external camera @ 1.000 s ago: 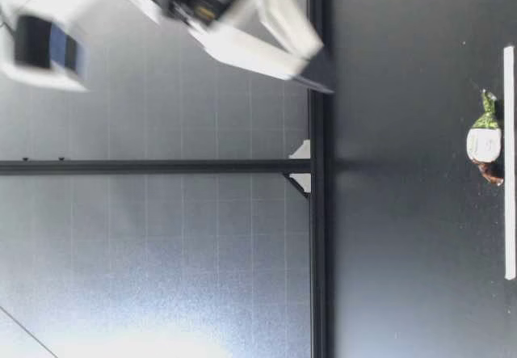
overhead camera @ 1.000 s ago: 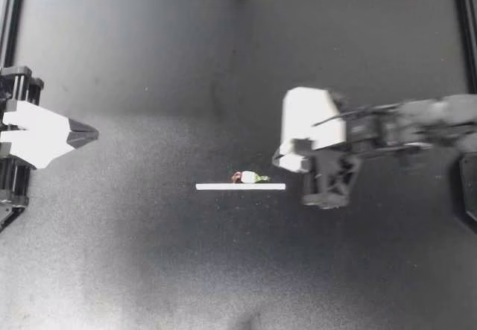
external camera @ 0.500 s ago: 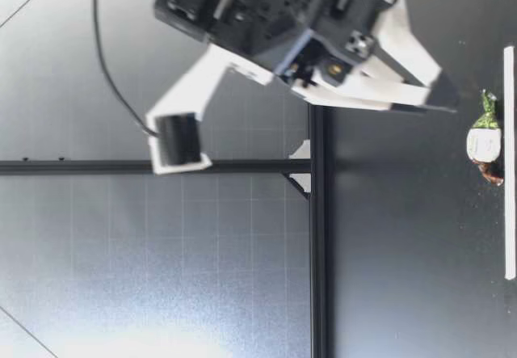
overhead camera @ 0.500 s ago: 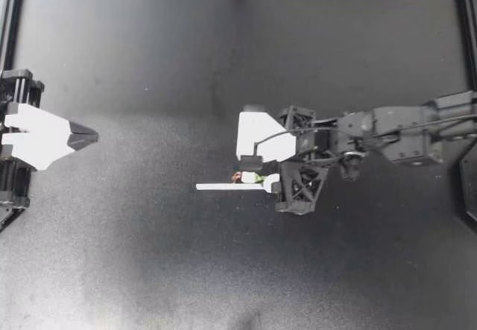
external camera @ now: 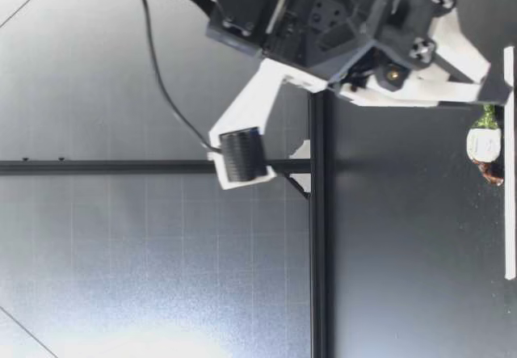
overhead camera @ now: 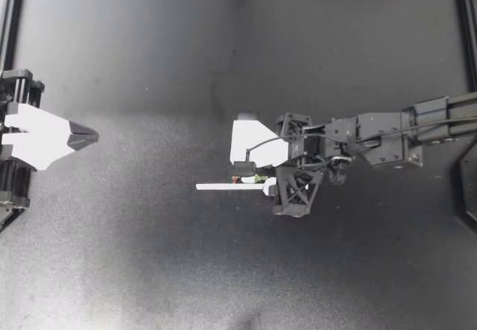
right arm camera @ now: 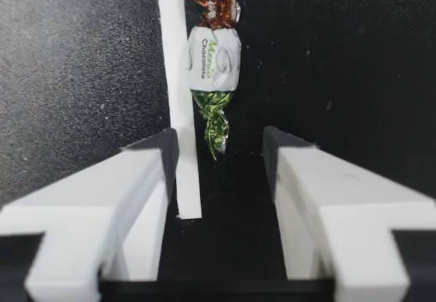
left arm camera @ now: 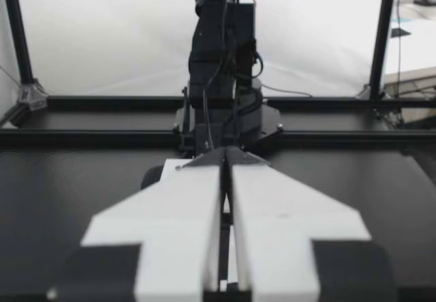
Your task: Pick up the candy and unwrap it.
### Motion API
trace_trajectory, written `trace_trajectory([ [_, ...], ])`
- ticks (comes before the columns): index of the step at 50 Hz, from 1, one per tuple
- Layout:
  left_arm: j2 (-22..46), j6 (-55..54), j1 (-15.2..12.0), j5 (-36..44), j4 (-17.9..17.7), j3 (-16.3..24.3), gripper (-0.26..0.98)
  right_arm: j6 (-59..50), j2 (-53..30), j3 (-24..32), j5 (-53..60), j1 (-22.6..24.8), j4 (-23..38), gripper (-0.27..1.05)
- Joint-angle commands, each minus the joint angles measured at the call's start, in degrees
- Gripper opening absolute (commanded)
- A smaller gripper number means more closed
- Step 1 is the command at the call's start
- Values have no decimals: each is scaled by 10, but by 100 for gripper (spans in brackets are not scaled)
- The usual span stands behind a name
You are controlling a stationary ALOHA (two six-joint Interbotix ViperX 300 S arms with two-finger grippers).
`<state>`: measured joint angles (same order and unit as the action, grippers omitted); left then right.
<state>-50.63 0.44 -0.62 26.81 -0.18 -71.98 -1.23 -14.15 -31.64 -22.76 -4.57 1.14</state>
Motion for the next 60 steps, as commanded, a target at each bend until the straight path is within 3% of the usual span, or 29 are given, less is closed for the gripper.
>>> trace_trajectory([
  [1,3,1,-1,5,0,8,-11,0,5,11,5,-4,0,44],
  [10,3,2,-1,5,0,9,-11,1,-7,12,3,-4,0,31],
  [22,3,2,-1,5,0,7,-11,0,-15,18,-12,-4,-1,-1],
  [29,4,1,-1,3,0,6,-11,-2,-7,20,-39,-4,-1,-13],
  [45,47,1,-4,4,0,11,-1,-2,85,22,-58,-4,-1,-15],
  [60,144,1,-4,6,0,47,34,-2,193,24,-89,-4,-15,-15],
])
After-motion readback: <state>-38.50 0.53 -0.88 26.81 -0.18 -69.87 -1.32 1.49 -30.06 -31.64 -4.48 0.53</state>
